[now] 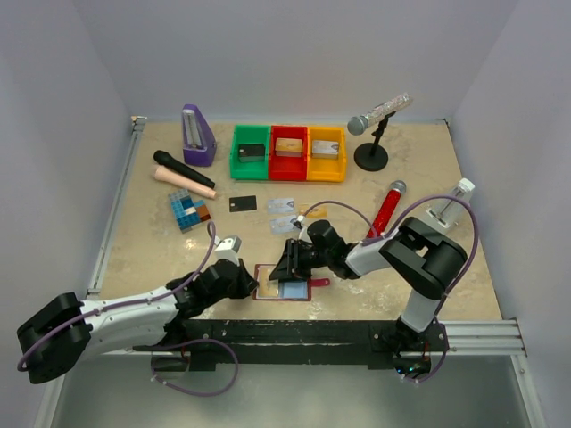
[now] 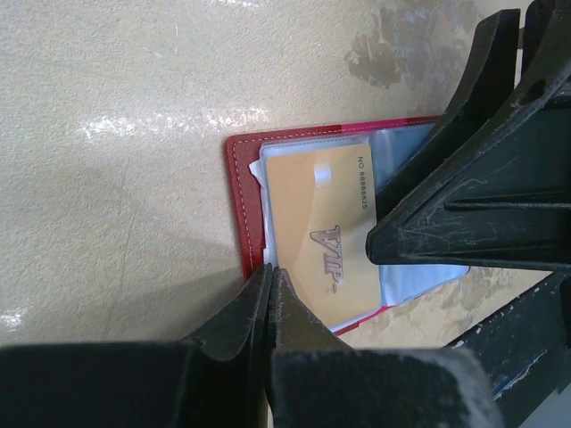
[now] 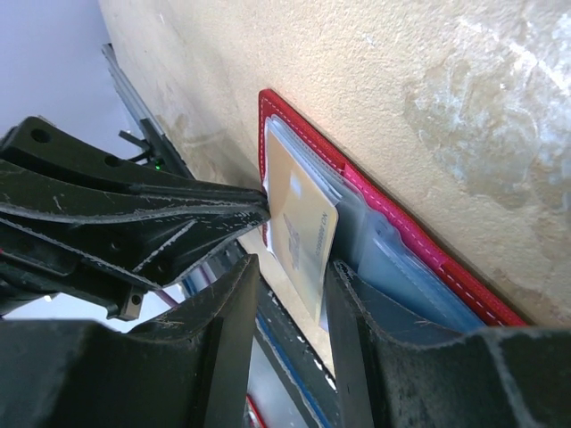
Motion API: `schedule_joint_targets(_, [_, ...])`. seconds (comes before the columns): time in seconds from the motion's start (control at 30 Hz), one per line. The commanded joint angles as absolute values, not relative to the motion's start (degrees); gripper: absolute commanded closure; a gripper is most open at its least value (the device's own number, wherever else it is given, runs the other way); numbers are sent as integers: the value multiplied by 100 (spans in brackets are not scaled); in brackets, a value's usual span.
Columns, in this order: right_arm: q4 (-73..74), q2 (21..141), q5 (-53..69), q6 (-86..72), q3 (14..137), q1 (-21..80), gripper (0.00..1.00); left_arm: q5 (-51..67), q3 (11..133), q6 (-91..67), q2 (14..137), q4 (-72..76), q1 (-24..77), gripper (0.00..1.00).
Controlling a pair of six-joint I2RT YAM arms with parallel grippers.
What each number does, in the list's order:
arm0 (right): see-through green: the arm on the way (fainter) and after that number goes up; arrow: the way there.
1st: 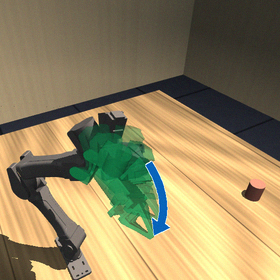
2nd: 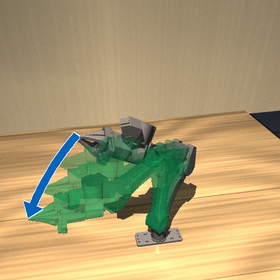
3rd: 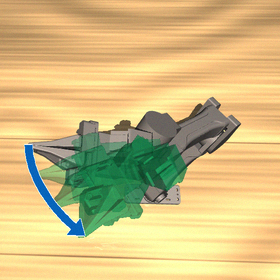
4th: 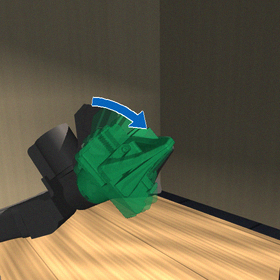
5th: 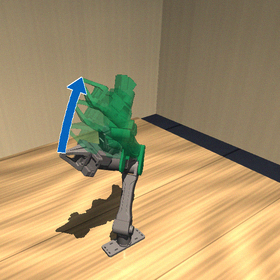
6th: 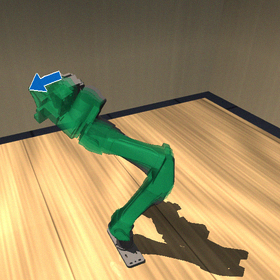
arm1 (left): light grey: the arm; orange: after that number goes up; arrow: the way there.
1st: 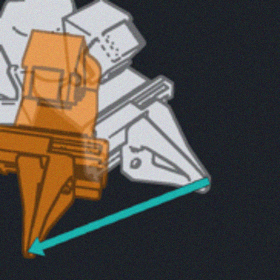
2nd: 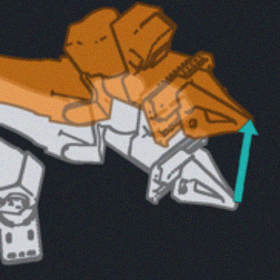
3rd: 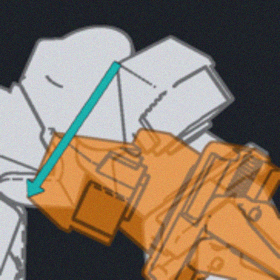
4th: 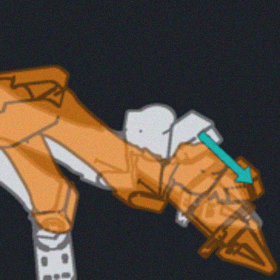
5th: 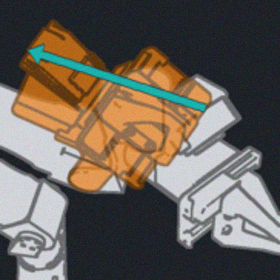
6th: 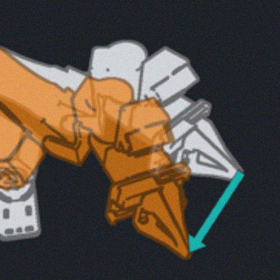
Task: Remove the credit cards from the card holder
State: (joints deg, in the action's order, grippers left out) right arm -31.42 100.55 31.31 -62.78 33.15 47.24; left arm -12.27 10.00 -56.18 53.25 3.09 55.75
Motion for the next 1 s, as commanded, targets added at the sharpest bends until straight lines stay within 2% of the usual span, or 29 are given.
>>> schedule_joint_targets(0.0, [-3866, 10204, 3384, -6583, 3437, 4772, 60, -1204, 844, -5739, 5335, 351, 5660, 100])
schedule_joint_targets(0.67, [-4166, 10424, 3727, -6636, 3472, 4781, 59, -1256, 817, -5880, 5362, 361, 5739, 99])
schedule_joint_targets(0.8, [-3798, 10196, 3674, -6425, 3437, 4781, 59, -1345, 747, -5959, 5169, 246, 5730, 86])
schedule_joint_targets(0.97, [-3612, 10011, 3630, -6311, 3358, 4781, 59, -1397, 677, -6012, 5071, 141, 5730, 83])
